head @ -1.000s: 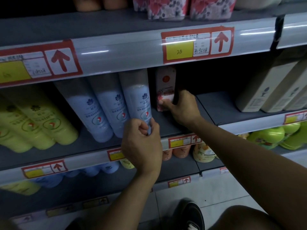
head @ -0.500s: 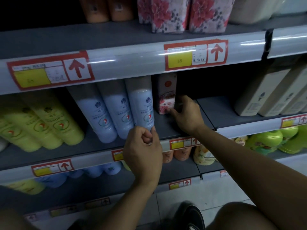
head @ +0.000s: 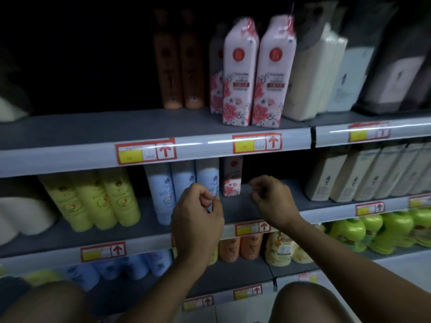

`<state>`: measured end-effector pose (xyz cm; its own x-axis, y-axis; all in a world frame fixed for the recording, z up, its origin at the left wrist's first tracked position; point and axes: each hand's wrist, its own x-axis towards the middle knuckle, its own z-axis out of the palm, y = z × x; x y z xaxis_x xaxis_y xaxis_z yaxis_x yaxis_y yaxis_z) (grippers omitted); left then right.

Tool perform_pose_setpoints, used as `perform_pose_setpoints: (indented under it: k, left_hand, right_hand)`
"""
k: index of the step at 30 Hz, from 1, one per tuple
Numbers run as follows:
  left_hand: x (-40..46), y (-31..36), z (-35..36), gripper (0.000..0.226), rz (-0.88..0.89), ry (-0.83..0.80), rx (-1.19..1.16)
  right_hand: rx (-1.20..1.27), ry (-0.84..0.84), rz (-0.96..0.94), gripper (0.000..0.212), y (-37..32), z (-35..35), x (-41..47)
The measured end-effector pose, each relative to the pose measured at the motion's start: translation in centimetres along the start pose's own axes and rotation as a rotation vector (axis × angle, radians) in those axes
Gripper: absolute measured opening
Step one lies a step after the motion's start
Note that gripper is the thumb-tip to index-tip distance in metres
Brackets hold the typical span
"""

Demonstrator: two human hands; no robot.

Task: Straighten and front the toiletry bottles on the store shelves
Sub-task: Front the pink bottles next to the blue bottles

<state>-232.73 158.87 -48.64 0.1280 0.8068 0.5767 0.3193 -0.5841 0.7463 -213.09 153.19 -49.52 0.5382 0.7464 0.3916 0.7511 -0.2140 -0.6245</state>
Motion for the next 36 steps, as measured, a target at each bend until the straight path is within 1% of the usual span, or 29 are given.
perform_pose_setpoints:
  k: [5, 13, 16, 19, 22, 26, 31, 33, 36]
  left_hand:
    - [1.8, 3.5, -3.1, 0.029, 0.100, -0.040, -0.061]
    - [5.7, 9.8, -7.7, 0.025, 0.118, -0.213, -0.162]
    - [7.2, 11.6, -9.2, 0.022, 0.090, -0.265, -0.173]
    - [8.9, 12.3, -9.9, 0.026, 0.009, -0.395, -0.247]
    - [10.4, 12.5, -9.8, 0.032, -0.042, -0.478, -0.297]
    - [12.5, 12.2, -8.7, 0.034, -0.013, -0.484, -0.256]
    - [14.9, 12.4, -5.8, 0.048, -0.015, -0.483, -0.261]
    - [15.8, 12.9, -4.5, 0.054, -0.012, -0.487, -0.289]
    - [17.1, 13.4, -2.6, 0.056, -0.027, -0.468, -0.357]
  right_hand:
    - [0.011, 0.089, -0.053, 0.018, -3.7, -4.0, -1.2]
    - [-0.030, 0.198, -0.120, 0.019, -9.2, -10.6, -2.7]
    - [-0.044, 0.209, -0.108, 0.024, -10.9, -12.4, -2.9]
    - [-0.032, 0.226, -0.079, 0.028, -12.3, -13.7, -3.0]
    - [0.013, 0.217, -0.032, 0.035, -12.9, -14.6, -2.7]
    - [0.071, 0.227, 0.018, 0.049, -12.8, -15.0, -1.6]
    - [0.171, 0.249, 0.016, 0.070, -12.6, -15.0, 0.9]
    - [0.190, 0.256, 0.006, 0.072, -12.5, -14.8, 2.1]
    - [0.223, 0.245, 0.001, 0.067, -12.6, -14.5, 4.0]
